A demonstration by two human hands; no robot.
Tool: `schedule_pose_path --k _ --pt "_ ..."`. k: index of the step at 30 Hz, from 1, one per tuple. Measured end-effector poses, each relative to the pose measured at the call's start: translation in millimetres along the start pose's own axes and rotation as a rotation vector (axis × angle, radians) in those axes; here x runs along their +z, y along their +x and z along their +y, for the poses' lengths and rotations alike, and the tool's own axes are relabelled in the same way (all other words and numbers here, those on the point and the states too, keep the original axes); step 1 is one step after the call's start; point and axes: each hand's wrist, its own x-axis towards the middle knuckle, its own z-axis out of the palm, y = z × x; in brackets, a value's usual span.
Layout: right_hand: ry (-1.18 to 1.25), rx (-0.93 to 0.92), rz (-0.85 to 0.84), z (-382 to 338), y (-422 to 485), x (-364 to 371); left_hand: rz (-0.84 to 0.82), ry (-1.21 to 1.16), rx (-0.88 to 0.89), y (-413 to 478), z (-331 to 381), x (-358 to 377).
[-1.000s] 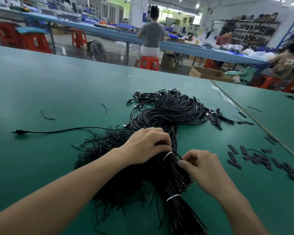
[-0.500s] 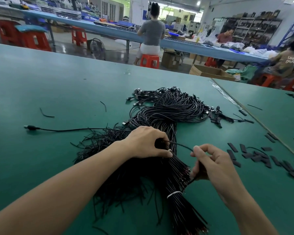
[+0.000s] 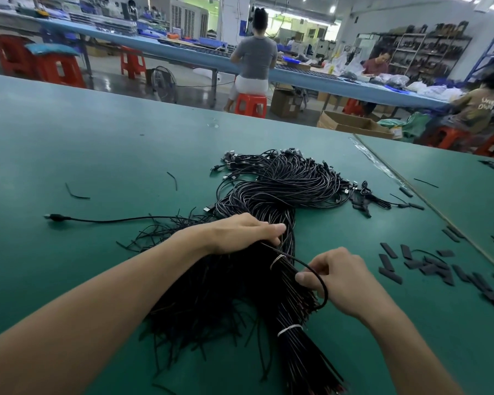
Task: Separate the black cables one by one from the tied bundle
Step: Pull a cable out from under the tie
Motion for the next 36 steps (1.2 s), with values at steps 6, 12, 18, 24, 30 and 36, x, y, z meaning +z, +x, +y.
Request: schedule_pose_path --k 6,12,18,24,30,36 --pt "-0.304 -0.053 0.067 -11 -2 -2 -0.015 0.721 0.105 7 5 10" --pt "-0.519 -0.27 0.087 -23 -23 -5 0.012 0.746 0.145 8 -2 15" --pt "0.366 -0.263 -0.171 -10 -54 -7 0.012 0.803 0.178 5 -12 15" --pt "1.216 -0.192 -0.171 3 -64 -18 0.083 0.77 0.243 9 -11 15" --pt "1.511 -0.205 -0.182 83 -42 -52 0.118 0.767 0.285 7 -13 8" --pt "0.082 0.185 0.12 173 -54 -34 0.114 0.857 0.254 10 -17 5"
